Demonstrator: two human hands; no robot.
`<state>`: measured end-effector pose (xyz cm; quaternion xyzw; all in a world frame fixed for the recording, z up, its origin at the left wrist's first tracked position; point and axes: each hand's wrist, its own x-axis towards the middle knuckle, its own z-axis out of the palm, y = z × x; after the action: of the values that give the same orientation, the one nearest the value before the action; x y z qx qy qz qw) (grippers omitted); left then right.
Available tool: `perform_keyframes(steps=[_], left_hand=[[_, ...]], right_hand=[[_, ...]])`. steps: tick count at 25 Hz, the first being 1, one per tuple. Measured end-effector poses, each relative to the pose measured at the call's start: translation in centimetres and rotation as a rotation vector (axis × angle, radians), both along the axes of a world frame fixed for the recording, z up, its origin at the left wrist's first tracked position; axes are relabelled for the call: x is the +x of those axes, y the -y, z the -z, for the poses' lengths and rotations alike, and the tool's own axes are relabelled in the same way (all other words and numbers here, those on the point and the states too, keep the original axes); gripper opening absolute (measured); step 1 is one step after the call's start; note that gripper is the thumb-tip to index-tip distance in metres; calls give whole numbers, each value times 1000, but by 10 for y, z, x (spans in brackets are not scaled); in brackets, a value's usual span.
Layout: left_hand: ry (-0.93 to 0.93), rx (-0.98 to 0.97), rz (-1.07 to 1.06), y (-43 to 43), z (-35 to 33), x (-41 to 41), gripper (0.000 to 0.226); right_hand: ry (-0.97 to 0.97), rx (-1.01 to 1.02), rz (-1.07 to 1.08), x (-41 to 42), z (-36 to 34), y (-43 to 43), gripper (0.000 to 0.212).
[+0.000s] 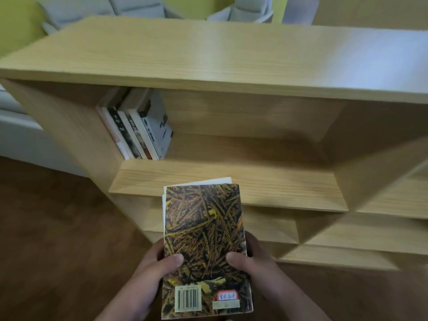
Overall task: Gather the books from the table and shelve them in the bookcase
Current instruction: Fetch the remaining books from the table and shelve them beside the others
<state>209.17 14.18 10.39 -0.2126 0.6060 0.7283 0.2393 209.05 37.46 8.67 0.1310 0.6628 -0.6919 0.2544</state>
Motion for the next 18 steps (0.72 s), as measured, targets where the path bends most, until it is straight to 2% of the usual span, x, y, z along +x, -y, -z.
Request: perform_keyframes(steps=[3,5,7,11,13,15,16,18], left_hand=[[-112,38,-53,-1,-7,-21,101],[-171,92,-49,2,-5,-41,112],[-241,86,-68,5,4,-62,113],[-480,127,-55,8,28,-109,109],[-638,115,-38,1,34,-127,101],[-755,82,-28,-5,44,-146,85],[-799,55,-45,-8,51,-157,78],[-874,-12,-80,-13,67,-178,72]], right_hand=[[-74,-89,-21,-19,-3,5,100],[-161,-182,-14,-35,-5,13,89],[-240,-231,-5,-51,-8,19,84],[-479,-98,18,-95,-4,18,65],[-568,-28,38,-123,8,11,69],[-650,4,27,-151,21,4,87],[-683,2,26,-163,28,2,89],[-726,-37,25,-184,44,-2,81]])
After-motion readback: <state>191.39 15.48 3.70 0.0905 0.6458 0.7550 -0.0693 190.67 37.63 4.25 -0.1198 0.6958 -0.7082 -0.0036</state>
